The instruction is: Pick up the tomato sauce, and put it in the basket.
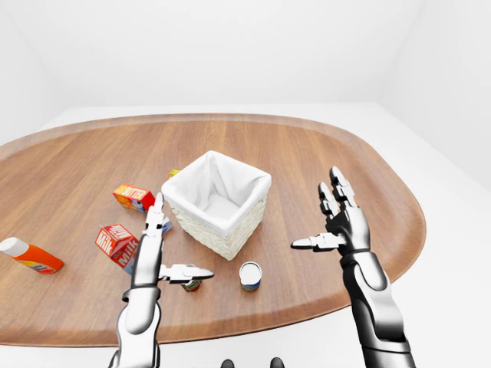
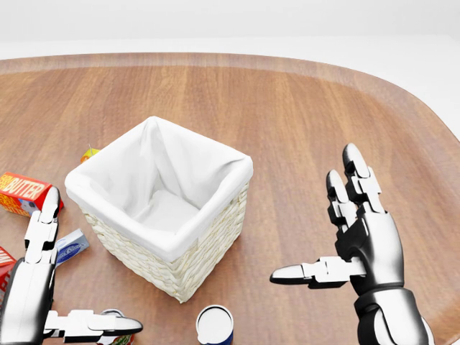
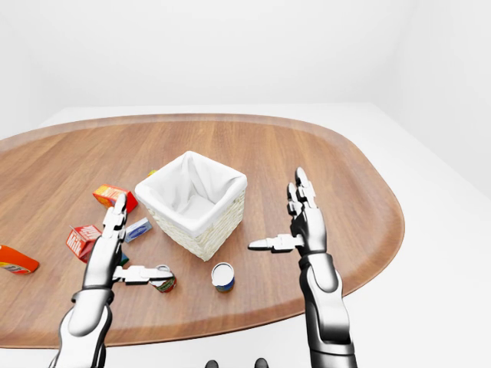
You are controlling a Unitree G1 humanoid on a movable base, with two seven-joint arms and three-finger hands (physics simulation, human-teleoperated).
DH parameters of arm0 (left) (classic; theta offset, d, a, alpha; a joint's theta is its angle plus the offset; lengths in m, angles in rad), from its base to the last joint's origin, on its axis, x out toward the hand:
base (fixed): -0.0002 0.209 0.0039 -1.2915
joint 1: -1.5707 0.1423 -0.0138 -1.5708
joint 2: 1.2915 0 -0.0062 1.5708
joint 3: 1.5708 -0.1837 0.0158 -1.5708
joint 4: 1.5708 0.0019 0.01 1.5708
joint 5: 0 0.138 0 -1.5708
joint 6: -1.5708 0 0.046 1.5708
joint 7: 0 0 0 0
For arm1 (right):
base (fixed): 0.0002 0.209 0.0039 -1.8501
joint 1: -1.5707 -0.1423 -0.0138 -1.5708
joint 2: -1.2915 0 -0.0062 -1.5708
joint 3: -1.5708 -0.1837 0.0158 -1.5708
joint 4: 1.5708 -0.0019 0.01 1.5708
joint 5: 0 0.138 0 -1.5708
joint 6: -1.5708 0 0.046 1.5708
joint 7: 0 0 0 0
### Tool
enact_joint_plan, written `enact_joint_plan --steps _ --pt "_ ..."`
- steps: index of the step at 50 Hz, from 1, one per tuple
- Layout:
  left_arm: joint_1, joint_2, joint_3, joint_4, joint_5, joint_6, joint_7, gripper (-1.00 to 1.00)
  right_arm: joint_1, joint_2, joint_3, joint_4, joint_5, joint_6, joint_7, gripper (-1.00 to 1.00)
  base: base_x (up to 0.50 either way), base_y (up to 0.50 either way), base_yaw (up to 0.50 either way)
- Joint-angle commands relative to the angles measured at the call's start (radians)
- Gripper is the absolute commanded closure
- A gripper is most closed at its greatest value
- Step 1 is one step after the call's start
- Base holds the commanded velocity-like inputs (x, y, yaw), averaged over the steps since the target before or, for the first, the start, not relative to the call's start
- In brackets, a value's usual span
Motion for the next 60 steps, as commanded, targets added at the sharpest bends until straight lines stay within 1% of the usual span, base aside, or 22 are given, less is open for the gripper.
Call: enact_joint_plan --steps 1,9,17,23,28,38,46,60 --pt "0.006 -0.002 -0.01 0.035 0.025 0.0 0.006 -1.0 0.006 0.002 0.004 0.002 -0.005 0.0 0.002 -1.0 0.0 0.0 0.0" --pt "0.008 -0.001 -0.009 0.023 0.027 0.0 0.001 -1.0 0.006 0.003 0.005 0.006 -0.007 0.0 0.002 -1.0 0.0 0.0 0.0" --pt "0.011 -0.001 0.004 0.016 0.034 0.0 0.001 -1.0 0.006 0.003 0.005 0.011 -0.007 0.0 0.003 -1.0 0.0 0.0 0.0" --pt "0.015 -0.005 -0.004 0.024 0.04 0.0 0.007 -1.0 0.001 0.002 0.003 0.019 -0.008 0.0 0.002 -1.0 0.0 0.0 0.0" --pt "0.028 -0.006 0.006 0.004 0.034 0.0 0.003 -1.0 0.001 0.001 0.002 0.013 -0.006 0.0 0.0 -1.0 0.0 0.0 0.0" --pt "0.037 -0.007 -0.009 0.064 0.042 0.0 0.018 -1.0 -0.006 -0.001 0.0 0.018 -0.005 0.0 -0.002 -1.0 0.0 0.0 0.0" --pt "0.051 -0.004 -0.001 0.084 0.048 0.0 0.027 -1.0 -0.016 -0.003 -0.005 0.024 0.0 0.0 -0.006 -1.0 0.0 0.0 0.0" --pt "0.043 0.0 0.009 0.116 0.067 0.0 0.037 -1.0 -0.017 -0.002 -0.002 0.039 -0.004 0.0 -0.005 -1.0 0.0 0.0 0.0"
